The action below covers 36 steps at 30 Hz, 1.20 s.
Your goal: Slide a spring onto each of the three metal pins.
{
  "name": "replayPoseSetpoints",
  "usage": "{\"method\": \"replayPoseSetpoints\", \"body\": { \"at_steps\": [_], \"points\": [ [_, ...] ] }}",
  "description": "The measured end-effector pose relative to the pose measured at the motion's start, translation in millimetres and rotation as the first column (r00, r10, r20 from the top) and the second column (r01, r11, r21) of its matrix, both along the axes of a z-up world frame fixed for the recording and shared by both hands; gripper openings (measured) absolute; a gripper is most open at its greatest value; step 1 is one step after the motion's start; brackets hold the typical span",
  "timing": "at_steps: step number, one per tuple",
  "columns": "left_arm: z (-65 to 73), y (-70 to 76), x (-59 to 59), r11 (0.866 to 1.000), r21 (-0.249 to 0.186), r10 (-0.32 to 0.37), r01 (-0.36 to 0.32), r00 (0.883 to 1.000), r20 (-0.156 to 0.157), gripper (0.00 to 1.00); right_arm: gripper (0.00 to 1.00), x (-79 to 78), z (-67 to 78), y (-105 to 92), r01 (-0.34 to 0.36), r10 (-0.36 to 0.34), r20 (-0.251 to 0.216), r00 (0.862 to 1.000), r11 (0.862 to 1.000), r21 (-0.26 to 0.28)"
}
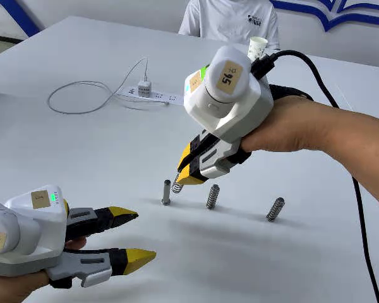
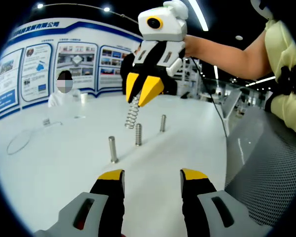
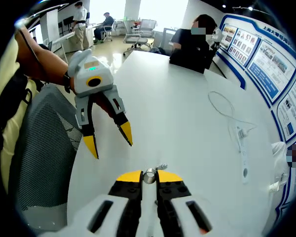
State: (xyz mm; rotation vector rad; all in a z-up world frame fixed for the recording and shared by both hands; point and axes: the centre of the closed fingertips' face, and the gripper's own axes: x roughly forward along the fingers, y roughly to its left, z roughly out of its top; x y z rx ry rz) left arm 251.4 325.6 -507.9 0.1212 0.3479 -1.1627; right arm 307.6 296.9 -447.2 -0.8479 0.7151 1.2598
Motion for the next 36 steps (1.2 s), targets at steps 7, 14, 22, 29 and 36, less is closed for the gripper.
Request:
{"method": "replayPoseSetpoints", "body": {
  "at_steps": [7,14,22,29,36],
  "points": [
    [-1.3,0.4,1.1,1.000,0.000,0.002,-0.003,1.000,-0.004,0.47,0.11,12.7,-1.7,3.4,0.022,-0.022,-0.005,1.000,1.000,-0.002],
    [-2.6,1.1,1.3,1.000,-0.001,0.003,-0.003,1.000,-0.008,0.48,0.11,20.9,-7.5,8.4,0.032,-0.032,-0.010,0.999,0.999,-0.013],
    [-3.3,4.2,2.5,1.000,0.001,0.012,-0.012,1.000,-0.012,0.49,0.11,26.8,-17.2,8.1,0.045,-0.046,-0.033,0.998,0.999,-0.030],
    [-3.8,3.8,2.6,1.000,0.002,0.011,-0.011,1.000,-0.015,0.48,0.11,27.9,-20.3,10.1,0.049,-0.051,-0.046,0.998,0.998,-0.033],
    [-3.1,4.7,2.9,1.000,0.001,0.014,-0.014,1.000,-0.013,0.48,0.11,28.8,-25.8,13.2,0.047,-0.050,-0.061,0.997,0.998,-0.044]
  ]
}}
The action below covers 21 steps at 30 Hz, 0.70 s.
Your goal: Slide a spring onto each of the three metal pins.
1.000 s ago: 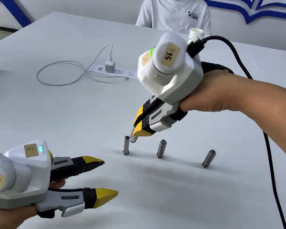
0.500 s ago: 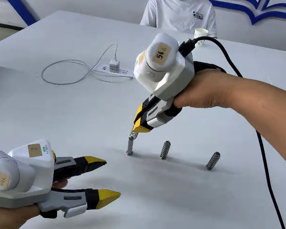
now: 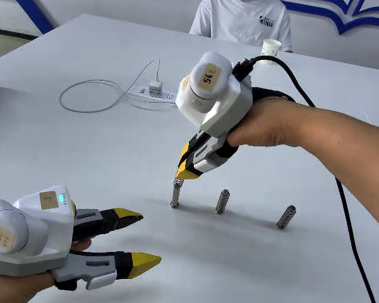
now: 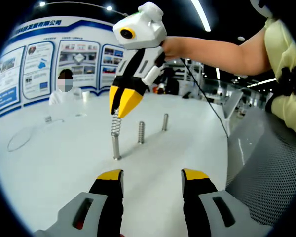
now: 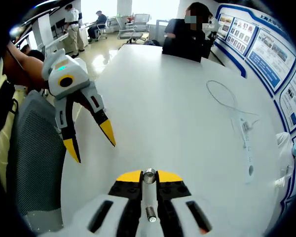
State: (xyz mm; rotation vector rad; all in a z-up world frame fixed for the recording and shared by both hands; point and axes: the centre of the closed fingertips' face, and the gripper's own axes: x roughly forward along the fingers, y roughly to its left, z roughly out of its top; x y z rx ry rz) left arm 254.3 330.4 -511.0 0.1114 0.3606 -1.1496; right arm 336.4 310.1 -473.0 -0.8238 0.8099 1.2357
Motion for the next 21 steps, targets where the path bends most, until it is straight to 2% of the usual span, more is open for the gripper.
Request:
{"method": "replayPoseSetpoints", "body": {
  "at_steps": [21],
  "points": [
    [-4.8,2.1,-0.4,1.000,0.004,0.006,-0.006,1.000,-0.012,0.47,0.12,5.8,-29.9,3.7,0.025,-0.027,-0.035,0.999,0.997,-0.071]
  ]
}}
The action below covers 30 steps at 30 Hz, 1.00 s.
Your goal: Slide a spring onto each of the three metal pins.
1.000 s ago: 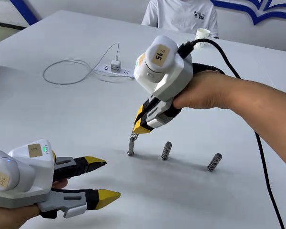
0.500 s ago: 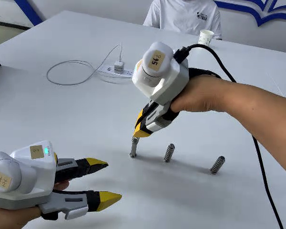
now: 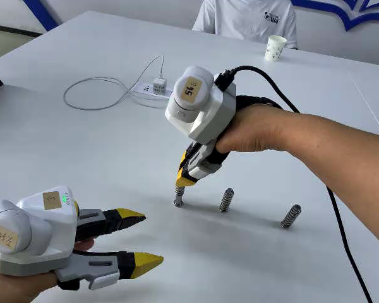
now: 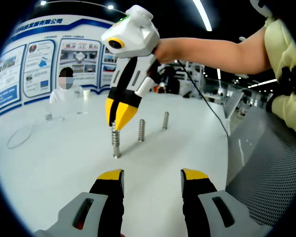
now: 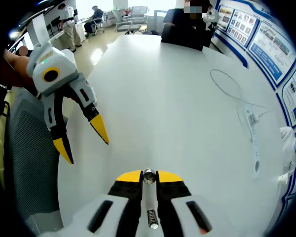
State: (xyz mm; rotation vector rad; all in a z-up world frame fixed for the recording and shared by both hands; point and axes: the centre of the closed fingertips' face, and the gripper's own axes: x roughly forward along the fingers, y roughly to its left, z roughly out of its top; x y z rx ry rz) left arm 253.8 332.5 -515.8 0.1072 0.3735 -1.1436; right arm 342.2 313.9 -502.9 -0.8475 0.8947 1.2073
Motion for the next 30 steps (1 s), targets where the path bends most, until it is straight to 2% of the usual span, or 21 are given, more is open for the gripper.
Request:
{"method": "replayPoseSetpoints", "body": {
  "at_steps": [8,22,30],
  "points": [
    [-1.5,4.3,1.5,1.000,0.001,0.007,-0.007,1.000,-0.005,0.47,0.12,5.4,-10.7,1.5,0.015,-0.015,0.000,1.000,1.000,-0.003],
    [-4.3,2.4,1.8,1.000,0.000,0.004,-0.004,1.000,-0.012,0.47,0.12,8.2,-25.7,-0.1,0.039,-0.039,0.008,0.999,0.999,-0.010],
    [-4.3,2.7,2.2,1.000,0.000,0.007,-0.007,1.000,-0.014,0.47,0.12,8.2,-27.2,1.6,0.034,-0.034,0.014,0.999,0.999,-0.005]
  ]
}}
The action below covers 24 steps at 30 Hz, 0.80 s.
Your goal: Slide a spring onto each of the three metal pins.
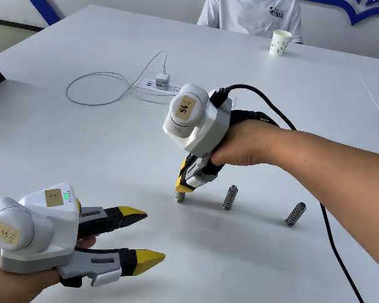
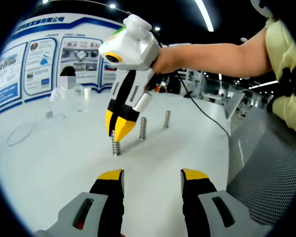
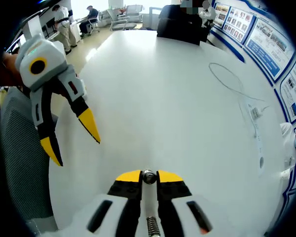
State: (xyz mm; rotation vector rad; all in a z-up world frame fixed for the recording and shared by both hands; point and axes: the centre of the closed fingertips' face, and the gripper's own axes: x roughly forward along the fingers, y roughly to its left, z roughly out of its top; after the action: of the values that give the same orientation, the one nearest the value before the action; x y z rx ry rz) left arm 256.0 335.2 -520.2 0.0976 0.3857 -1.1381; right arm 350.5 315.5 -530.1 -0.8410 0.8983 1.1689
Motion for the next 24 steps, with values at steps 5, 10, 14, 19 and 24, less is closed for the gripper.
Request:
{"method": "replayPoseSetpoints", "body": {
  "at_steps": [5,10,14,19,24],
  "points": [
    [-0.4,-0.6,-0.5,1.000,0.000,-0.002,0.002,1.000,-0.002,0.47,0.17,0.1,0.8,-1.1,0.001,-0.001,0.009,1.000,1.000,0.014],
    [0.4,-1.4,-0.3,1.000,0.000,-0.003,0.003,1.000,0.000,0.47,0.18,-0.3,1.2,-4.4,0.001,-0.001,0.014,1.000,1.000,0.016],
    [0.8,-2.3,-0.3,1.000,0.000,-0.005,0.005,1.000,0.001,0.47,0.22,-0.7,2.8,-7.2,0.006,-0.007,0.019,1.000,1.000,0.025],
    [0.6,-3.4,-0.7,1.000,0.003,-0.010,0.010,1.000,0.001,0.47,0.23,-0.8,4.1,-11.4,0.017,-0.018,0.020,1.000,0.999,0.034],
    [1.6,-3.8,-0.5,1.000,0.003,-0.013,0.013,1.000,0.003,0.47,0.27,-2.5,5.1,-15.4,0.029,-0.030,0.018,0.999,0.998,0.047]
  ]
}}
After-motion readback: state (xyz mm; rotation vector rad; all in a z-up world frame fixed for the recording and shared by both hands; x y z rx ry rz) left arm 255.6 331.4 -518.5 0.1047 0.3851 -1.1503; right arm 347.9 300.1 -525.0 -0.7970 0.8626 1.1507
